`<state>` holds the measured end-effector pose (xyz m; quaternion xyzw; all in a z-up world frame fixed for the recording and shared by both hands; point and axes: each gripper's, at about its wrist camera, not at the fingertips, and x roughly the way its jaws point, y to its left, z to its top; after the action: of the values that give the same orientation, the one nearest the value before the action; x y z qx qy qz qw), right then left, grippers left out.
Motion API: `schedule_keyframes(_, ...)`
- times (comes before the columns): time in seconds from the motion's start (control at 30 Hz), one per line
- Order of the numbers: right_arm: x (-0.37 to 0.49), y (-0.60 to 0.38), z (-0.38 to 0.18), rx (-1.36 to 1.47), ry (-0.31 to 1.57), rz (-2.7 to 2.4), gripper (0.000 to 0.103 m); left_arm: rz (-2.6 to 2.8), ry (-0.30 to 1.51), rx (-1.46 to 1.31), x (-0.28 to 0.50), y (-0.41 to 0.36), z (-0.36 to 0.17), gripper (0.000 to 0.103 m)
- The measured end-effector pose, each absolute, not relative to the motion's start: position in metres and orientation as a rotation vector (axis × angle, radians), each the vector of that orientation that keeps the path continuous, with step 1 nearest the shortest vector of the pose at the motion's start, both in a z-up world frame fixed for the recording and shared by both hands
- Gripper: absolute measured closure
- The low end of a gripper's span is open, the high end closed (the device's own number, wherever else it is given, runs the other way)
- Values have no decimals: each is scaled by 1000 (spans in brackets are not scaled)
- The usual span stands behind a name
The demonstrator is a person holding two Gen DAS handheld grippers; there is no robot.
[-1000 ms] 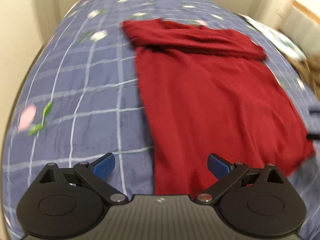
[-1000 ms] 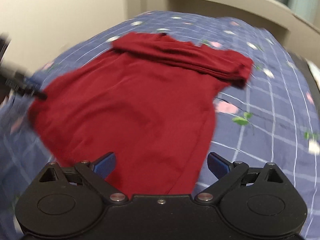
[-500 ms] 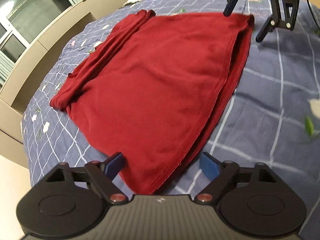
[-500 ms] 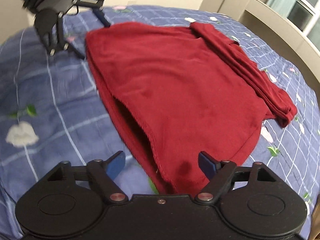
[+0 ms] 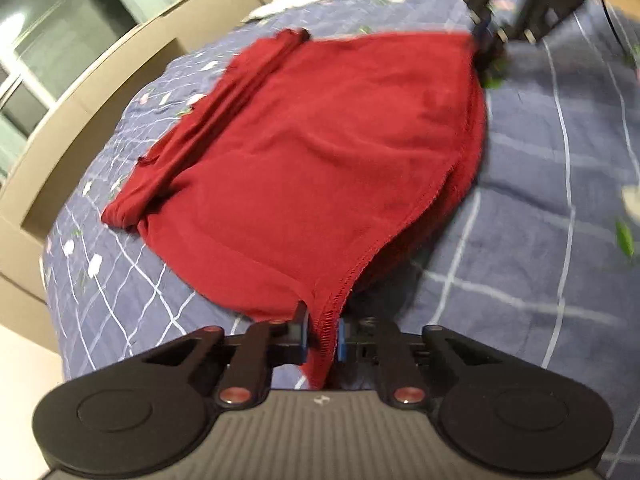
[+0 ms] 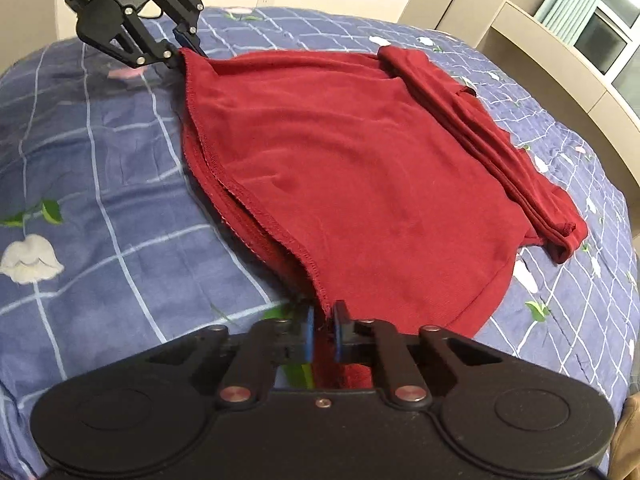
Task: Fold small clothes
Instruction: 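Grasp the sweater's side edge with both grippers at hem and shoulder, then lift the side edge with both grippers and fold it over the body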
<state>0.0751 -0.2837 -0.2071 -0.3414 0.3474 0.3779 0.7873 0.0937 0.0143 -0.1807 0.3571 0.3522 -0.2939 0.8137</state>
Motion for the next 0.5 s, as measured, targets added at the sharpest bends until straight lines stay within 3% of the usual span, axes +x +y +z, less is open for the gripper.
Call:
schedule_keyframes(0.17,76,-286,-205,-723,758,820,96,-632,711,820,89,14,-178,89)
schedule_keyframes(0.2,76,-286,-205,-723,758,821,96,-617,694,852,86,12,-179,78)
schedule_keyframes(0.23,76,-285,-205,-726,758,821,95,-602,670,890,82,9,-181,58)
schedule_keyframes(0.3,75,-285,-206,-727,760,822,90,-583,606,953,72,5,-184,40)
schedule_keyframes(0.5,69,-285,-212,-748,767,835,70,-617,524,1064,53,-6,-196,32)
